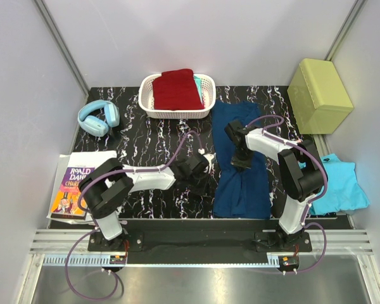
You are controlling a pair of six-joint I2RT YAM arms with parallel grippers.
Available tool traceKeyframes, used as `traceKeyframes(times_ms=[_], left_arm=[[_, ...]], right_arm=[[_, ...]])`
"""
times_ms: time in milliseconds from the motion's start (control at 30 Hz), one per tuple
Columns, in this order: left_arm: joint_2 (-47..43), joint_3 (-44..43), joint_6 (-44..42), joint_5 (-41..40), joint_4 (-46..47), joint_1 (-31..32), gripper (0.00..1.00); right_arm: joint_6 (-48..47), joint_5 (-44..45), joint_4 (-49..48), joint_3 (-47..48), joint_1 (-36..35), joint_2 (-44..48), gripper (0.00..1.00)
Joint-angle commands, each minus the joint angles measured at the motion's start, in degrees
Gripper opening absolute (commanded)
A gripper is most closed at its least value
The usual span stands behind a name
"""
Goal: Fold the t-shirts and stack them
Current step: Grab the bottom of the folded rectangular tshirt with both arms
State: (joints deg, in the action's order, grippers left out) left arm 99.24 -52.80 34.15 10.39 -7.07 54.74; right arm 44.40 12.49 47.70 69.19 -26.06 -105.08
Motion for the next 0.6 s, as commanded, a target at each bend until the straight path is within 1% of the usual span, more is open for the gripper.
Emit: traceKeyframes(times_ms=[0, 100, 133, 200, 233, 267, 300, 367, 467, 500, 567], left_arm=[[-2.47, 1.38, -1.02, -0.73, -2.60, -0.07, 0.00], [-3.08, 1.99, -1.10, -0.81, -2.25, -0.07, 0.00], [-3.52, 2.17, -1.28, -1.07, -1.81, -0.07, 0.00], [-5.54, 2.17, -1.63, -2.73, -0.93, -0.07, 0.01], [-6.16, 1.30, -2.15, -3.44, -0.93, -0.07, 0.03], [-6.95, 0.60, -2.33, -3.97, -1.10, -0.07, 0.09], [-7.13, -0.19, -2.51, -4.67, -1.45, -0.16, 0.11], [-7.31, -2.92, -3.30, -5.21, -2.24, -0.16, 0.16], [-7.31, -5.73, -3.83, -5.65, -2.77, -0.25, 0.20], [-7.13, -6.26, -3.74, -5.73, -2.69, -0.25, 0.23], [-6.17, -7.58, -3.92, -5.56, -2.51, -0.25, 0.24]], right_arm=[[0.42, 1.22, -1.03, -0.11, 0.49, 1.28, 0.00], [-0.01, 0.79, -1.73, -0.63, 0.40, 1.63, 0.00], [-0.28, 0.35, -3.48, -0.81, 0.49, 2.15, 0.01], [-1.59, -0.36, -5.15, -0.55, 0.49, 4.52, 0.11], [-2.21, -0.45, -6.12, 0.15, 0.49, 5.23, 0.21], [-2.74, -0.10, -5.96, 1.20, 0.49, 5.58, 0.25], [-3.87, 0.08, -5.87, 3.65, 0.49, 5.67, 0.29], [-4.85, 1.04, -5.43, 6.03, 0.49, 5.24, 0.34], [-5.73, 1.31, -3.50, 10.78, 0.75, 3.49, 0.39], [-5.99, 1.48, -3.23, 12.27, 0.84, 3.13, 0.40], [-6.17, 1.92, -2.70, 13.16, 1.19, 1.47, 0.41]])
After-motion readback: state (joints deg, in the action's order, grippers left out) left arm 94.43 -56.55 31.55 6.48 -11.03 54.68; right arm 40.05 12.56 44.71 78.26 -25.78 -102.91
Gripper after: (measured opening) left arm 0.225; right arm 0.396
